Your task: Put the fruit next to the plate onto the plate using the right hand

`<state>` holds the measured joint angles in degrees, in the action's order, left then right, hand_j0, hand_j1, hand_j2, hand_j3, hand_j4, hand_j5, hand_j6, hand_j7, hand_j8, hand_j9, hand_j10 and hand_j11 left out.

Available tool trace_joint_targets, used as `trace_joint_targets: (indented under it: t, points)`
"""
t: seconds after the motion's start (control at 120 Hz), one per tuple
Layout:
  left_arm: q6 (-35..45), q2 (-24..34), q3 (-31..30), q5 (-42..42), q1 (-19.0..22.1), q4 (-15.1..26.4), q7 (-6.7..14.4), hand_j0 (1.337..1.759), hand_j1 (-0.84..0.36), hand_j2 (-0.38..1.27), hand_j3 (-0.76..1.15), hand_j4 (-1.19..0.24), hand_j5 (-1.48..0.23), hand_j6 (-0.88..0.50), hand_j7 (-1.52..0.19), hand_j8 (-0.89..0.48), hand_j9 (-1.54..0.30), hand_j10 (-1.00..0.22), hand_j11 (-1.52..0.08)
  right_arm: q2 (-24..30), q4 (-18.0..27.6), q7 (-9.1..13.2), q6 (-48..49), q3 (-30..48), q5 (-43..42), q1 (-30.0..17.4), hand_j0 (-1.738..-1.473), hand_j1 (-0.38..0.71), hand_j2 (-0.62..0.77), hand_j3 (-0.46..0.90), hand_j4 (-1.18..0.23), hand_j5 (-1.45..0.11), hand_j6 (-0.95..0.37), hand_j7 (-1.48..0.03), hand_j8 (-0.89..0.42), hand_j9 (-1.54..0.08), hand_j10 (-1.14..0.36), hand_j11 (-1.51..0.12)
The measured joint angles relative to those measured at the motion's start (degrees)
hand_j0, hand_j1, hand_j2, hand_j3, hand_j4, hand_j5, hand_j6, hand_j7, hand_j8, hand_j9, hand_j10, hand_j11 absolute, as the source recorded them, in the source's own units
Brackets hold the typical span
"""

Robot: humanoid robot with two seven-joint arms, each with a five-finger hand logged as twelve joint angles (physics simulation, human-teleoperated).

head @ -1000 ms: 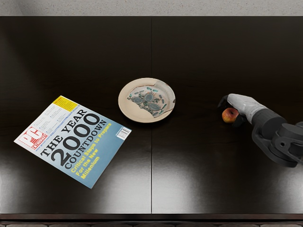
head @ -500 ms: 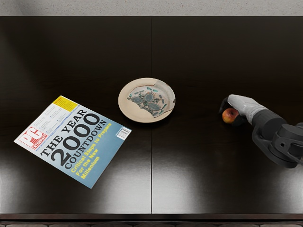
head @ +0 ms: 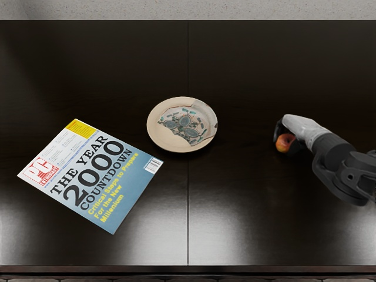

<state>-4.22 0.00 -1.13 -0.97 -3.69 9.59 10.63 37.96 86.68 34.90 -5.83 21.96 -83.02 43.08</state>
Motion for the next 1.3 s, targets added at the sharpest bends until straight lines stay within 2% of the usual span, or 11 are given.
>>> trace_joint_targets:
  t: [0.292, 0.583, 0.9, 1.175, 1.3]
  points:
    - [-0.01, 0.0, 0.0, 0.0, 0.0, 0.0, 0.0, 1.658, 0.34, 0.0, 0.0, -0.01, -0.01, -0.01, -0.01, -0.01, -0.01, -0.01, -0.01, -2.17, 0.29, 0.0, -0.53, 2.51, 0.21, 1.75, -1.652, 0.27, 0.19, 0.0, -0.74, -1.06, -0.42, -1.0, -0.37, -1.08, -0.65, -1.09]
    - [0.0, 0.0, -0.01, 0.0, 0.0, 0.02, 0.0, 1.658, 0.34, 0.0, 0.0, -0.01, -0.01, -0.01, -0.01, -0.01, -0.01, -0.01, -0.01, -6.76, 0.8, -0.01, -0.77, 4.0, 0.37, 4.17, -1.655, 0.3, 0.23, 0.0, -0.73, -1.08, -0.4, -1.0, -0.34, -1.09, -0.64, -1.11]
    - [0.0, 0.0, -0.01, 0.0, 0.0, 0.0, 0.0, 1.658, 0.34, 0.0, 0.0, -0.01, -0.01, -0.01, -0.01, -0.01, -0.01, -0.01, -0.01, -10.93, 0.73, -0.01, -0.72, 4.1, 0.22, 6.74, -1.655, 0.29, 0.21, 0.0, -0.73, -1.09, -0.4, -1.0, -0.35, -1.09, -0.63, -1.12]
    - [0.0, 0.0, -0.01, 0.01, 0.0, -0.01, 0.0, 1.658, 0.34, 0.0, 0.0, -0.01, -0.01, -0.01, -0.01, -0.01, -0.01, -0.01, -0.01, -16.75, 0.41, 0.03, -0.62, 3.59, -0.02, 8.43, -1.654, 0.3, 0.24, 0.0, -0.73, -1.08, -0.4, -1.0, -0.35, -1.09, -0.64, -1.1]
    - [0.0, 0.0, -0.01, 0.01, 0.0, 0.01, 0.0, 1.658, 0.34, 0.0, 0.0, -0.01, -0.01, -0.01, -0.01, -0.01, -0.01, -0.01, -0.01, -19.27, -1.1, 0.03, -0.61, 3.36, -0.24, 9.18, -1.654, 0.3, 0.24, 0.0, -0.73, -1.08, -0.4, -1.0, -0.35, -1.09, -0.65, -1.1]
